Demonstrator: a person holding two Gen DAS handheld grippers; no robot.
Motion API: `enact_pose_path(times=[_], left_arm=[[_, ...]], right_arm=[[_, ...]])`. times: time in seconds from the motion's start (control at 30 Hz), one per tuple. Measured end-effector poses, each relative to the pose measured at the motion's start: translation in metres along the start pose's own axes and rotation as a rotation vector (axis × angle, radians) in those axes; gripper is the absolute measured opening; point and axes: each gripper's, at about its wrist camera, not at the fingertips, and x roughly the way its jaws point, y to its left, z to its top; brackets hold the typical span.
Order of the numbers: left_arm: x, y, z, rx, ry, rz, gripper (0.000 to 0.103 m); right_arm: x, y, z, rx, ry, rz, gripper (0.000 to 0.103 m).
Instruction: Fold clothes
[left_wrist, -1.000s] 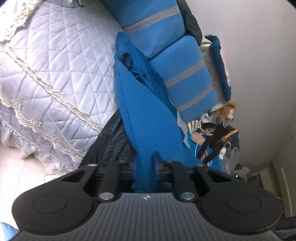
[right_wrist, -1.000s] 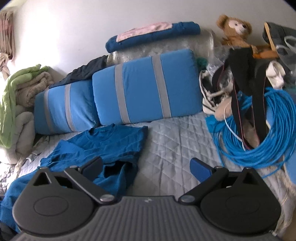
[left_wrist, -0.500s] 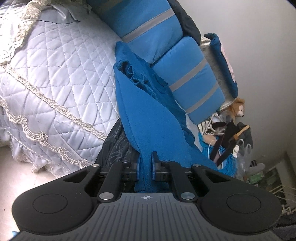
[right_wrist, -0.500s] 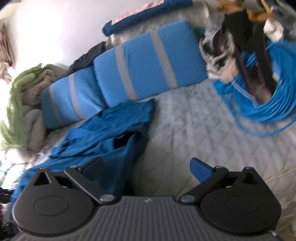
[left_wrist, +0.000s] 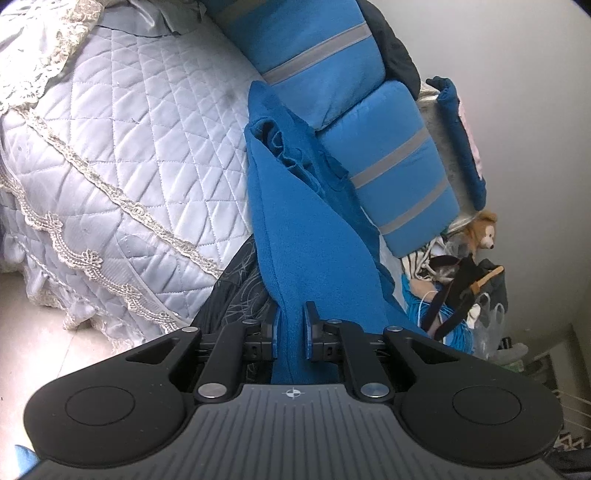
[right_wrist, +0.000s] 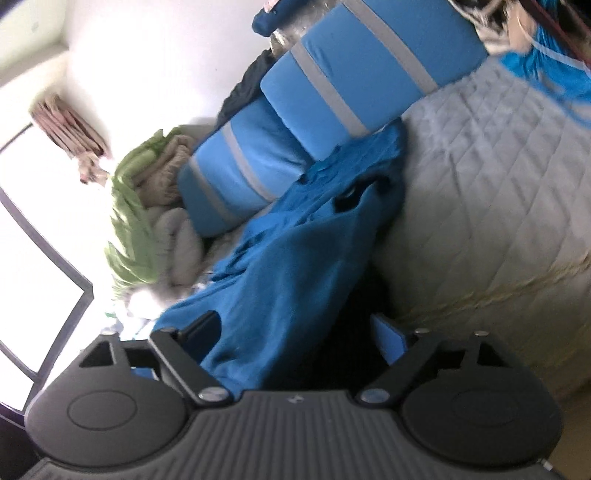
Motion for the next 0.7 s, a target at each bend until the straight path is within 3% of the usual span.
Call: enact_pose_path(times=[0.33, 0.43, 0.5, 0.6, 0.7], left_arm=[[0.0, 0.005, 0.001, -0.022, 0.003, -0.016, 0.015], [-0.001, 0.003, 0.001, -0.01, 0.001, -0.012, 0.014], [-0.001, 0.001, 0.001, -0.002, -0.001, -0.009, 0.013], [-0.006, -0.003, 0.001, 0.022, -0.035, -0.006, 0.01], [-0.018, -0.008, 0.001, 0.019, -0.105, -0.04, 0.008]], right_arm=[[0.001, -0.029, -0.024, 0.215, -0.02, 0.136, 0.064], [0.001, -0.031, -0.026, 0.26, -0.04, 0.168, 0.049], [0.004, -0.026, -0.025, 0.26, -0.038, 0.185, 0.03], [0.004, -0.019, -0.022, 0.258, -0.042, 0.189, 0.012], [0.001, -0.01, -0.014, 0.266, -0.066, 0.191, 0.01]])
